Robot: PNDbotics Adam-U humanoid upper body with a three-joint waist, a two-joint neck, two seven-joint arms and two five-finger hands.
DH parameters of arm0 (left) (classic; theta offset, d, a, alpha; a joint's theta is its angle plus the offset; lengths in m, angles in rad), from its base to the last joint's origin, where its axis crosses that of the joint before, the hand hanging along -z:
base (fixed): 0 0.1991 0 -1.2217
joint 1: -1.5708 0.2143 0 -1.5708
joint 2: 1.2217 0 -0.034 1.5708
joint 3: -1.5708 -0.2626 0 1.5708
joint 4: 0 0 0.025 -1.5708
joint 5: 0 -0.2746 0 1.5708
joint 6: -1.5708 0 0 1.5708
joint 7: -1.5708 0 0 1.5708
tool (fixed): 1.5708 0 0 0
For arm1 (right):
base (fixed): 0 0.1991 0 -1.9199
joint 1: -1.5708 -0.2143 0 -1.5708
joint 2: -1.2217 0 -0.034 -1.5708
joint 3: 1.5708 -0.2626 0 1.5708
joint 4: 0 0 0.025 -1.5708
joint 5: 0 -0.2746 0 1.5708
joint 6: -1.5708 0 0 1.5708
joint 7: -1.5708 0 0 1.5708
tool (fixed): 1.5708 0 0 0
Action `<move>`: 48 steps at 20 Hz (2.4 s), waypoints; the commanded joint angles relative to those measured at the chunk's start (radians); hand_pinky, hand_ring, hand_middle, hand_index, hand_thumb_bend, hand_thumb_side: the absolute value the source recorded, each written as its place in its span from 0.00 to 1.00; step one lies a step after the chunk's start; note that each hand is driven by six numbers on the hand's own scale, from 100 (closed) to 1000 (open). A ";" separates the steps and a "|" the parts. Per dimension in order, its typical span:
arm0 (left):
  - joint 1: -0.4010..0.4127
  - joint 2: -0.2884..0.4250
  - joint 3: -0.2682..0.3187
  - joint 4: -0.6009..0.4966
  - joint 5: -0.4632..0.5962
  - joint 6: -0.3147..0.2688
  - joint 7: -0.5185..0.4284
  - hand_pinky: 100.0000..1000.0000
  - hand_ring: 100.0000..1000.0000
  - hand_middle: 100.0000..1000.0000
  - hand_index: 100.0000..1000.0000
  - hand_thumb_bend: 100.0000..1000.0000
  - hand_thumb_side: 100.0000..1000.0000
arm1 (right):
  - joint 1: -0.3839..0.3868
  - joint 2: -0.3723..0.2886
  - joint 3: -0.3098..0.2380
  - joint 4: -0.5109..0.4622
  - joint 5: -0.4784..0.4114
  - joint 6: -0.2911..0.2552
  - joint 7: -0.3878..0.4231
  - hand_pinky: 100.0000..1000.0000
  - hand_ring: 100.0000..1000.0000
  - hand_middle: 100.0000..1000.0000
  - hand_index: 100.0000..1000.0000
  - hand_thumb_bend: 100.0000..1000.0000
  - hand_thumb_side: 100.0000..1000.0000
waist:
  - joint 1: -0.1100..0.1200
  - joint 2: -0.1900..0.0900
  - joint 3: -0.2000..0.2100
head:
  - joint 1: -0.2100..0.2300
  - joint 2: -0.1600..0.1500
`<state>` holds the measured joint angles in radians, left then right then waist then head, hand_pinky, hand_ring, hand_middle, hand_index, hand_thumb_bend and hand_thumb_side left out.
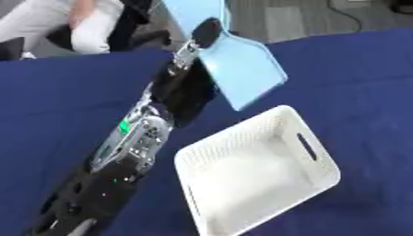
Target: Pick up objects on the table and place them in the box.
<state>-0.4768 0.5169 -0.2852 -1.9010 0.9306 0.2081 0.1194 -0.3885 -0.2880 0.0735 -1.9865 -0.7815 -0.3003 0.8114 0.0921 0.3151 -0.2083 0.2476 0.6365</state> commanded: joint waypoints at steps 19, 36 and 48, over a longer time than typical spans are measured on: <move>0.005 0.231 -0.040 0.040 -0.555 -0.383 -0.309 0.06 0.25 0.41 0.52 0.00 0.75 | -0.008 -0.023 0.000 -0.014 0.007 -0.103 0.096 0.64 0.78 0.83 0.78 0.00 0.75 | 0.002 -0.019 0.006 | -0.008 0.032; 0.018 0.225 0.007 0.152 -0.833 -0.596 -0.465 0.87 0.91 0.95 1.00 0.08 1.00 | -0.011 -0.024 -0.001 -0.014 0.004 -0.103 0.096 0.64 0.78 0.83 0.78 0.00 0.75 | 0.003 -0.018 0.005 | -0.017 0.037; -0.023 0.235 0.093 0.148 -1.162 -0.717 -0.467 1.00 1.00 1.00 1.00 0.22 0.95 | -0.011 -0.026 0.001 -0.014 0.007 -0.102 0.096 0.64 0.78 0.83 0.78 0.00 0.74 | 0.007 -0.018 0.003 | -0.022 0.040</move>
<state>-0.4840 0.7203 -0.2279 -1.7317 -0.1566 -0.4851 -0.3445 -0.3884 -0.2933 0.0738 -1.9865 -0.7744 -0.3026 0.8092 0.1018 0.3151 -0.2072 0.2360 0.6722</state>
